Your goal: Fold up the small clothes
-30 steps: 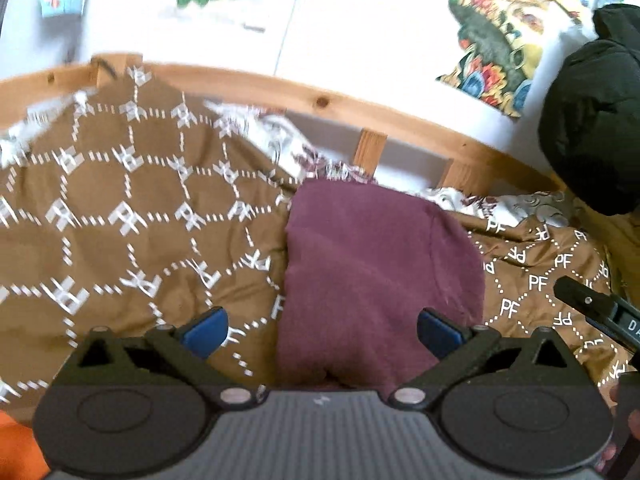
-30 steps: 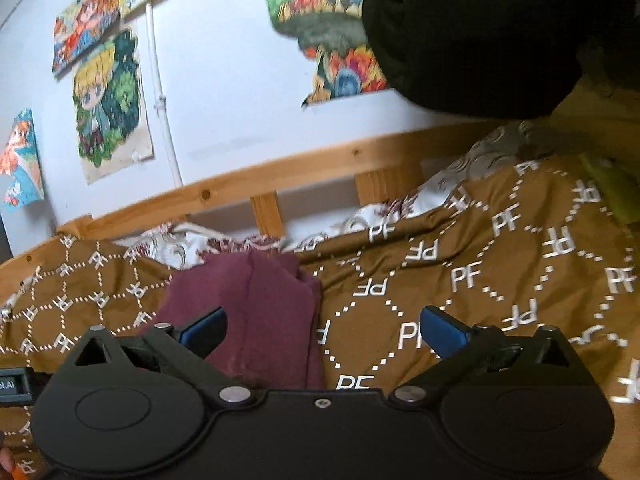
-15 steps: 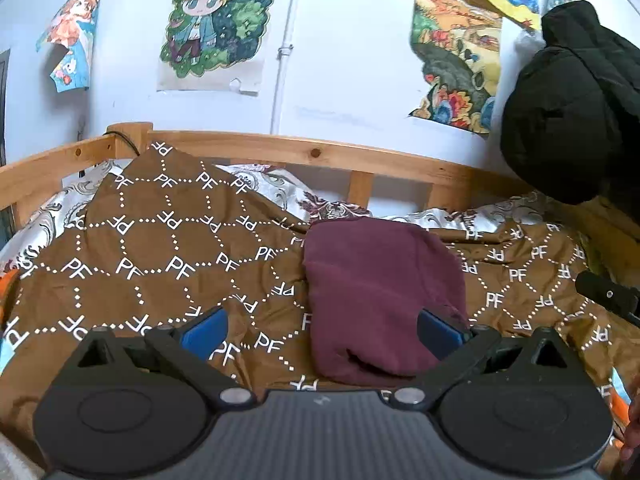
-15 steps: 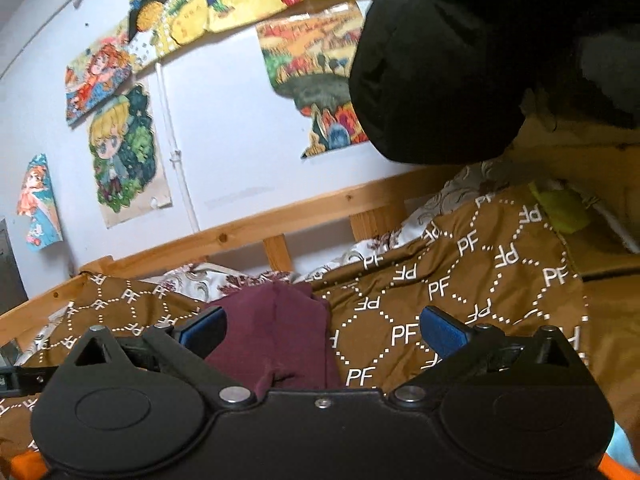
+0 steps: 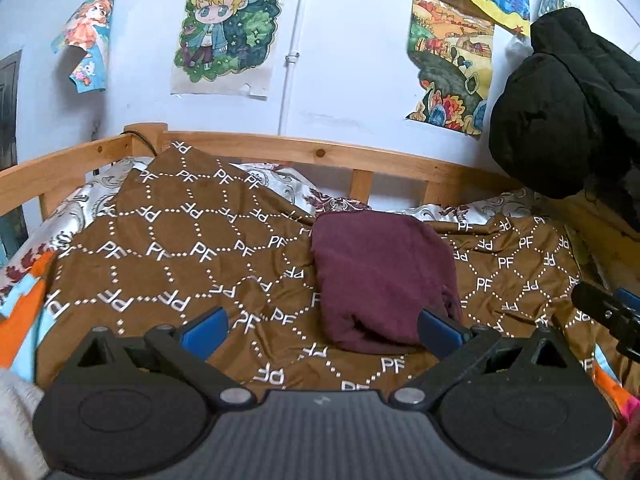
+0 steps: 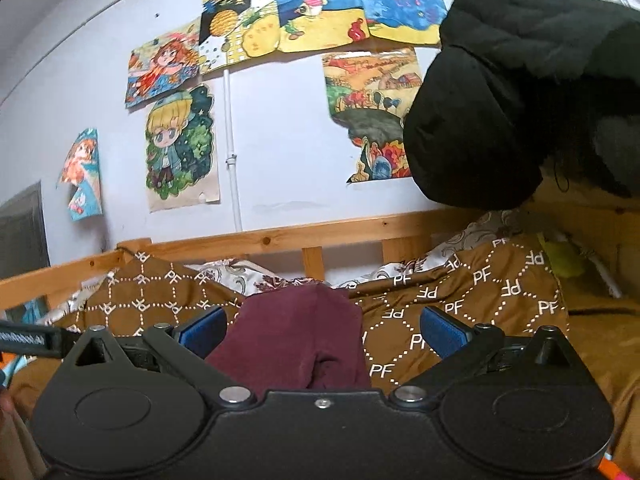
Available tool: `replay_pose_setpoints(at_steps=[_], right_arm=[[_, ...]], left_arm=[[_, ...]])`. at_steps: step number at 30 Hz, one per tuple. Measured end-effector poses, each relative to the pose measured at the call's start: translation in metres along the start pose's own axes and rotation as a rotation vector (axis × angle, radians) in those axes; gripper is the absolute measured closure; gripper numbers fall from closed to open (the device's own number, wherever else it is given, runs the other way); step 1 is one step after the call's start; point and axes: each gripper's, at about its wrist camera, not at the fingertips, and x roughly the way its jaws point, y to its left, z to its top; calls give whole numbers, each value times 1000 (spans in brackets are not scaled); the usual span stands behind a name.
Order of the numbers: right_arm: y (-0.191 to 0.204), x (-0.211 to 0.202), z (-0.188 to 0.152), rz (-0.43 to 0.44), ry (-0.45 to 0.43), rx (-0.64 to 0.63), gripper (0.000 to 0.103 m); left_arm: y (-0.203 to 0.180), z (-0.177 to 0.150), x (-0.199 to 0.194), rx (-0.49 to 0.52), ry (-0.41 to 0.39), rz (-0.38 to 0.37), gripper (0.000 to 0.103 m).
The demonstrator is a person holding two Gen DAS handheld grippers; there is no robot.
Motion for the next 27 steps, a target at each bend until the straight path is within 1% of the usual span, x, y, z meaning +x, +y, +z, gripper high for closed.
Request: replay_pose_setpoints(at_steps=[4, 8, 12, 15, 20, 23, 27], right_arm=[[6, -13, -7, -6, 28, 19, 1], [14, -28, -8, -24, 19, -15, 1], [19, -36, -11, -70, 35, -32, 1], [21, -37, -15, -95, 70, -40, 1], [25, -26, -21, -110, 147, -72, 0], [27, -20, -23, -118, 172, -78, 0], [25, -18, -24, -122, 179, -67, 1]], left_arm=[[3, -10, -14, 19, 7, 15, 1], [1, -16, -27, 43, 4, 28, 1], [2, -21, -32, 54, 10, 41, 1], [3, -23, -26, 58, 36, 63, 1], [-2, -30, -2, 87, 119, 96, 1], [-6, -34, 0, 102, 126, 93, 1], [-7, -35, 1, 109, 126, 90, 1]])
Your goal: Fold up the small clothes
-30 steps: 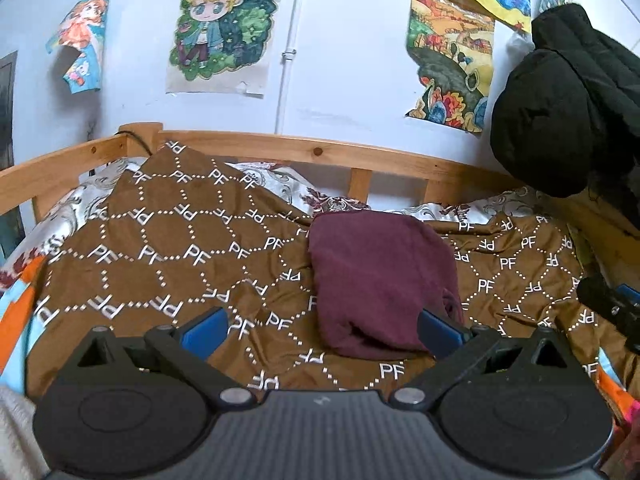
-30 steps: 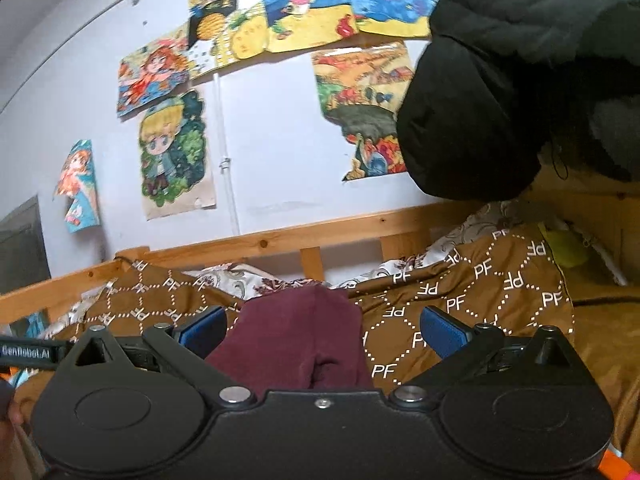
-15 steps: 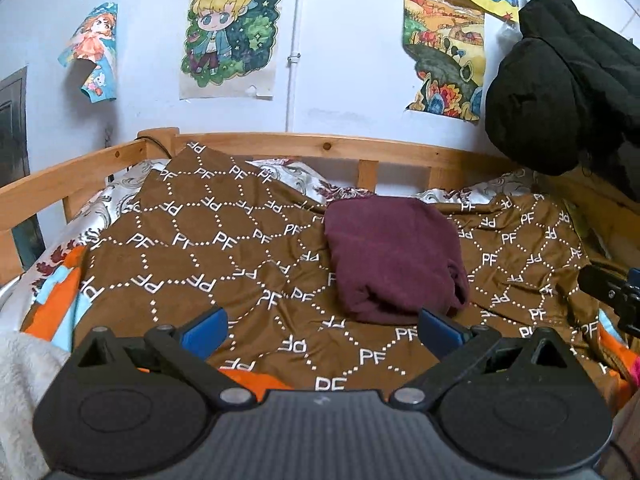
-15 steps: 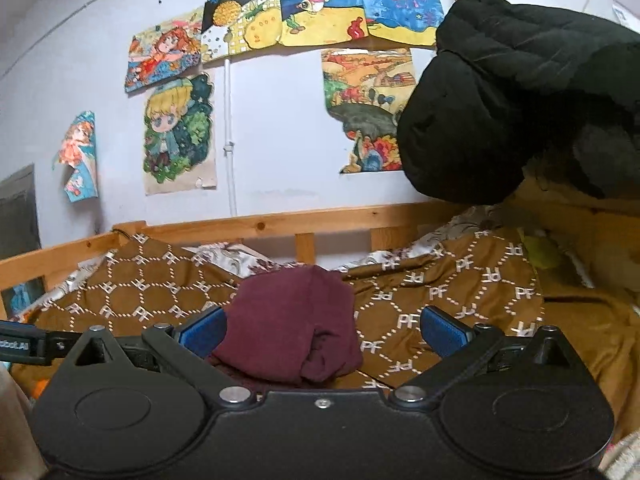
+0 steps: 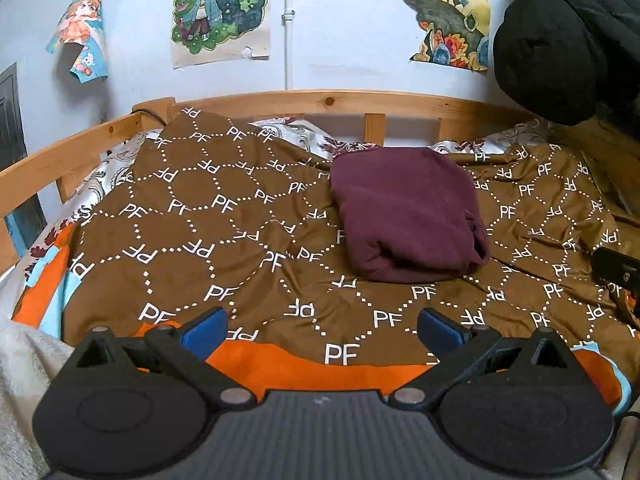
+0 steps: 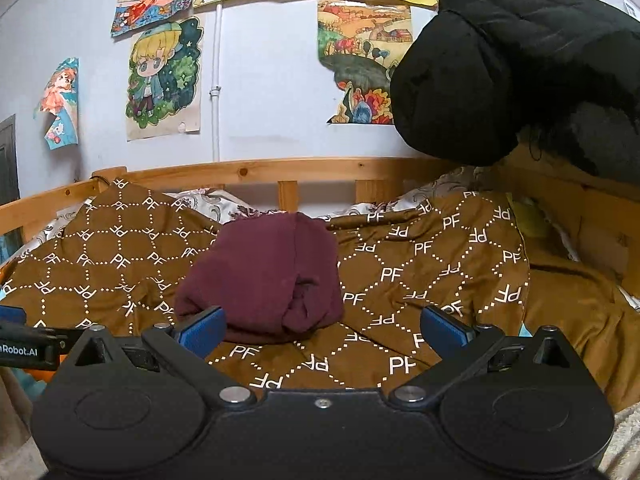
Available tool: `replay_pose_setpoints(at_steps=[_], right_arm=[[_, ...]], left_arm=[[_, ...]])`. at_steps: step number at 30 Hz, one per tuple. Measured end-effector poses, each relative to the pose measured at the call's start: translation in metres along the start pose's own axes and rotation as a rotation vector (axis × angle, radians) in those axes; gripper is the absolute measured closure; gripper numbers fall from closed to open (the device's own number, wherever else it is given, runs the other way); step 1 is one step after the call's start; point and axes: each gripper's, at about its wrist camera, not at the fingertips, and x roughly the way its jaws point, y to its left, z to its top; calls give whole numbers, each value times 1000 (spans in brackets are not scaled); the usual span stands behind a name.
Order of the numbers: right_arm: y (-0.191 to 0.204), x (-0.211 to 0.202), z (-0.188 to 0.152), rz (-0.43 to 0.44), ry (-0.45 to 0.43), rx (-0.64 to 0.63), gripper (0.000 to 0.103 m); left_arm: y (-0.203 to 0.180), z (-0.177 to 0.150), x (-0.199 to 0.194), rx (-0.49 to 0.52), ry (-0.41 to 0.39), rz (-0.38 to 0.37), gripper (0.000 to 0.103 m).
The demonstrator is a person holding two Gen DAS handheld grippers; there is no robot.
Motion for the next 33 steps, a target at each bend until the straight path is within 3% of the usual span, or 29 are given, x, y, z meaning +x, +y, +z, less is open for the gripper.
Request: replay_pose_setpoints(at_steps=[33], right_arm=[[-7, 8, 0, -17, 62, 37, 0]], left_arm=[[3, 0, 1, -3, 9, 8, 1]])
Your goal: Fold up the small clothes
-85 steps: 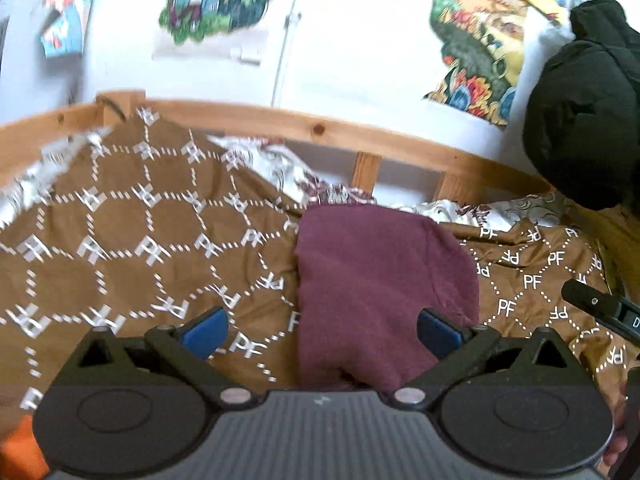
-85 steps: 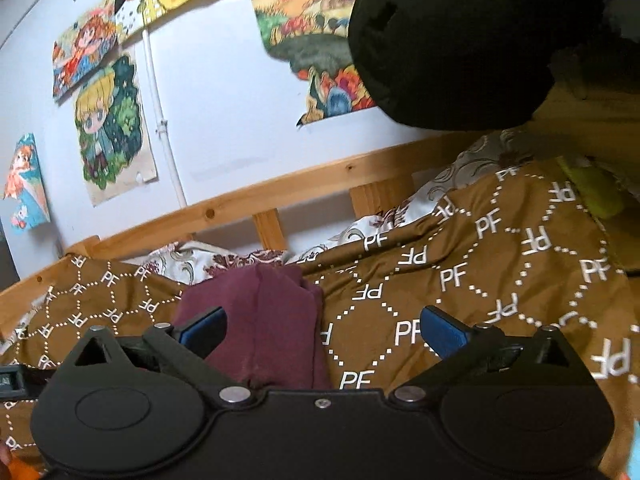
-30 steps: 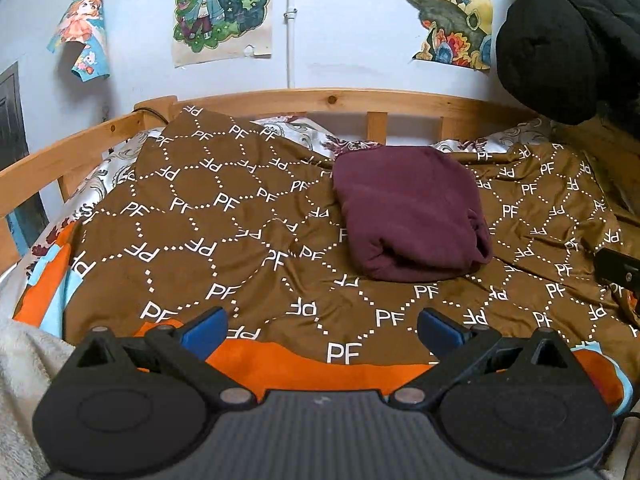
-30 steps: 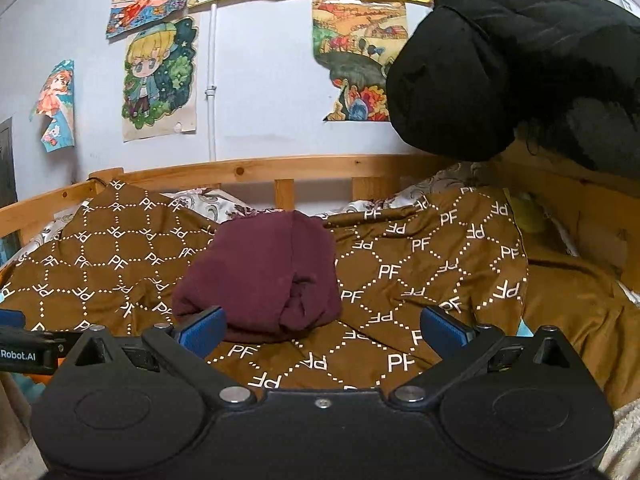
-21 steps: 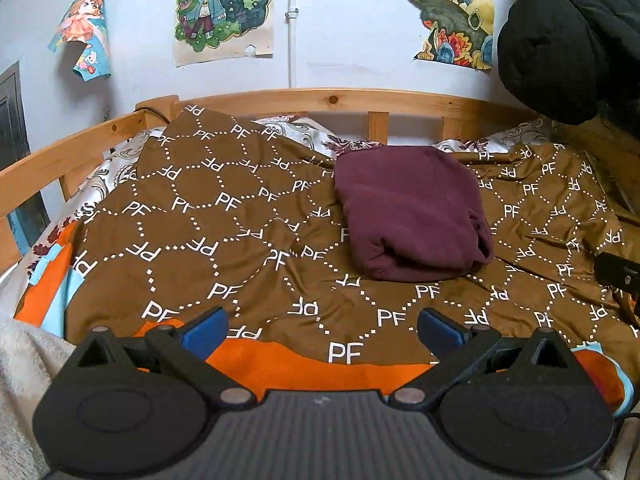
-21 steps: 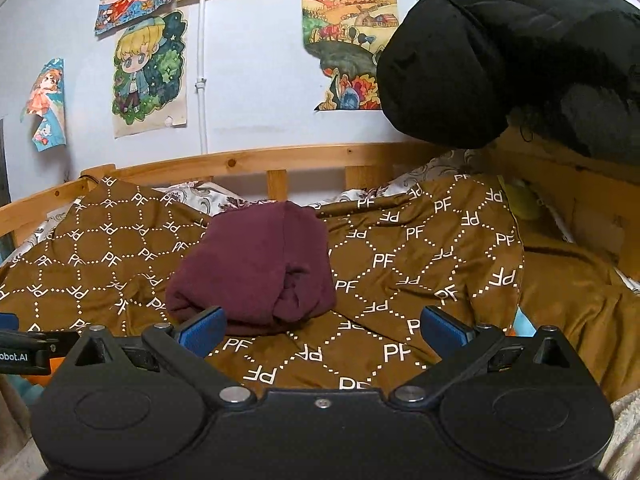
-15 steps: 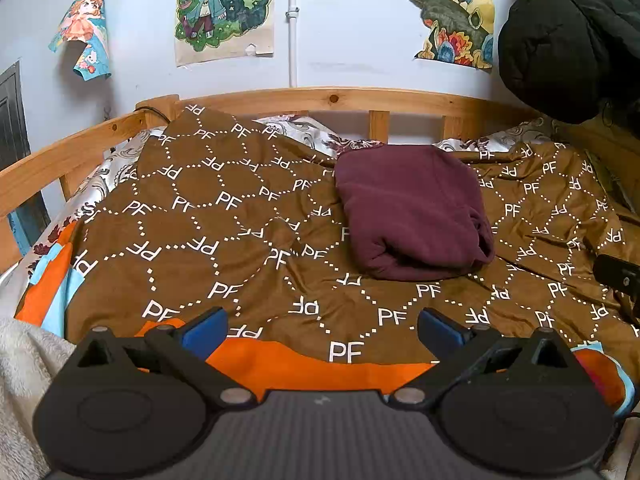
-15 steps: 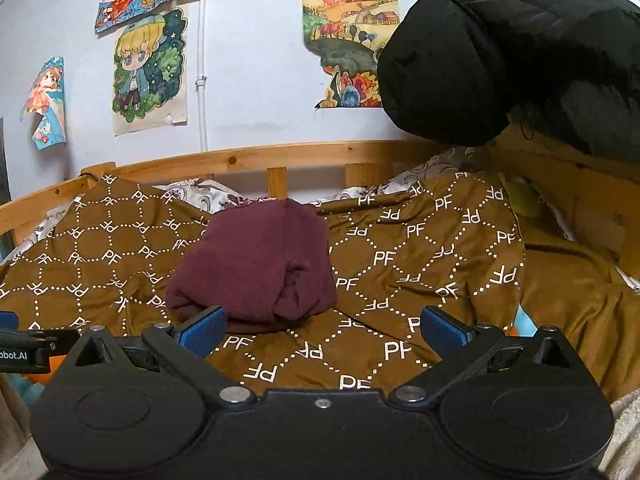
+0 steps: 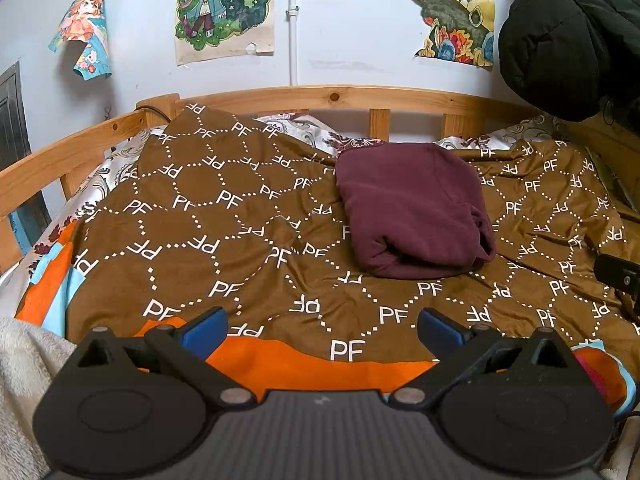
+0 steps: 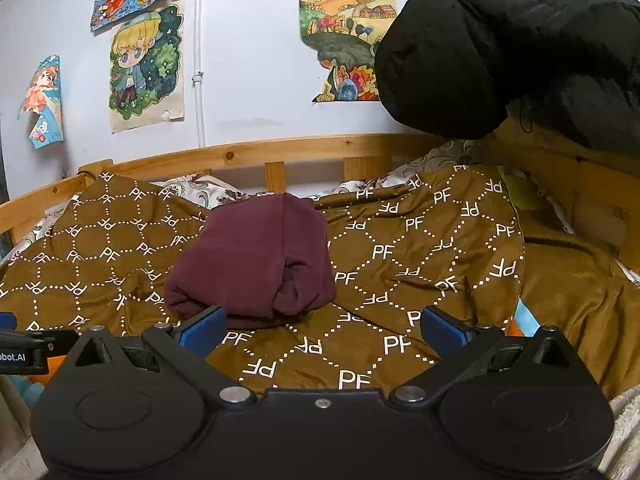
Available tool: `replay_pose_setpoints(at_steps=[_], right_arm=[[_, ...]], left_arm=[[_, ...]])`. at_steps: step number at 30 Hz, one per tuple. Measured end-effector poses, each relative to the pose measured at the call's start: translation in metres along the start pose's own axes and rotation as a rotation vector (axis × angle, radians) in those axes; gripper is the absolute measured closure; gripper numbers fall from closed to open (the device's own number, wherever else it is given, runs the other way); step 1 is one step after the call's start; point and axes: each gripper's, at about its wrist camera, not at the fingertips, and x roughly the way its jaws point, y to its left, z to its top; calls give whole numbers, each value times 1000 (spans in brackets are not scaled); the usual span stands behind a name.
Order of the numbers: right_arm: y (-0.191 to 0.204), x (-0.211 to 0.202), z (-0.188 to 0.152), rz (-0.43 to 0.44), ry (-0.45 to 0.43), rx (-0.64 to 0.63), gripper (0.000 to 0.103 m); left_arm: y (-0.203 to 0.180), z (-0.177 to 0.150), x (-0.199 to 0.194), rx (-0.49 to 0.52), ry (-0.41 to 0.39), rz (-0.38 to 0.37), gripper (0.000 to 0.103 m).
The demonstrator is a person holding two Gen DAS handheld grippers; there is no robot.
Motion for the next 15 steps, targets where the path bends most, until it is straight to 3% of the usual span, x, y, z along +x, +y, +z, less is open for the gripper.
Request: replay_pose_setpoints(at_steps=[15], right_arm=[[0, 2, -1, -4, 6, 11, 0]], left_arm=[[0, 0, 0, 1, 1, 0, 1]])
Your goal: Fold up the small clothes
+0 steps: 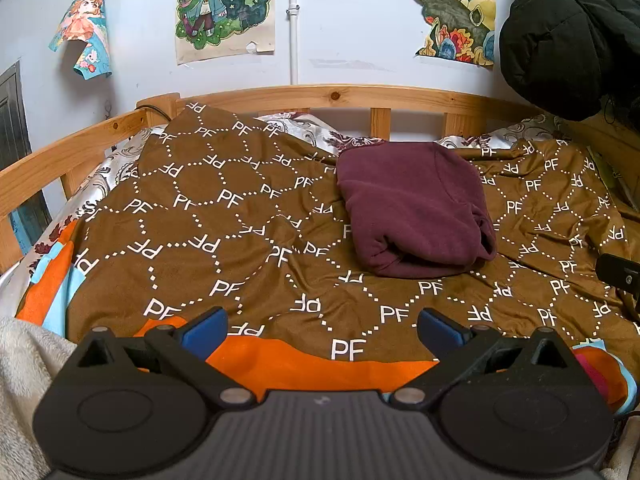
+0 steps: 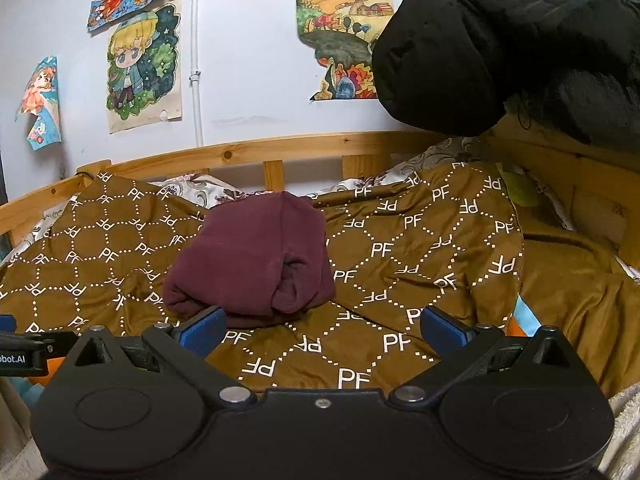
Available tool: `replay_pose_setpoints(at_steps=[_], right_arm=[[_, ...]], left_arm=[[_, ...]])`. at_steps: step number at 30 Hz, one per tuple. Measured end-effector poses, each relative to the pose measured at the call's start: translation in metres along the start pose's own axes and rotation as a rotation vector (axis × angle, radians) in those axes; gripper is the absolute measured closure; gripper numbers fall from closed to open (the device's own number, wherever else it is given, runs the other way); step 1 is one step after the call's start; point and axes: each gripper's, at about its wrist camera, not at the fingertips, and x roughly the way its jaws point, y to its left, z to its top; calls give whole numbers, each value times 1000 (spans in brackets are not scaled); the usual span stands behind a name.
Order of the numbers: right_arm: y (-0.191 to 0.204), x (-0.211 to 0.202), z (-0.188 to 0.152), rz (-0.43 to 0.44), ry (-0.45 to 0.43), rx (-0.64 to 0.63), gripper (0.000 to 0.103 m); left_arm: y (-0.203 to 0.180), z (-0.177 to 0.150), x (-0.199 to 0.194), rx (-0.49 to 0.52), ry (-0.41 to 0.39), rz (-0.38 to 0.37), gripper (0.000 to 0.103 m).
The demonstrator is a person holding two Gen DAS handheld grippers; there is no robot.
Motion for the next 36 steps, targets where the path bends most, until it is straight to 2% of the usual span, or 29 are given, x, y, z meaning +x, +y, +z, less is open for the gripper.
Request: replay_pose_setpoints(at_steps=[36], right_arm=[[0, 0, -2, -4, 7, 10, 1]], left_arm=[[0, 1, 0, 2, 3, 1, 1]])
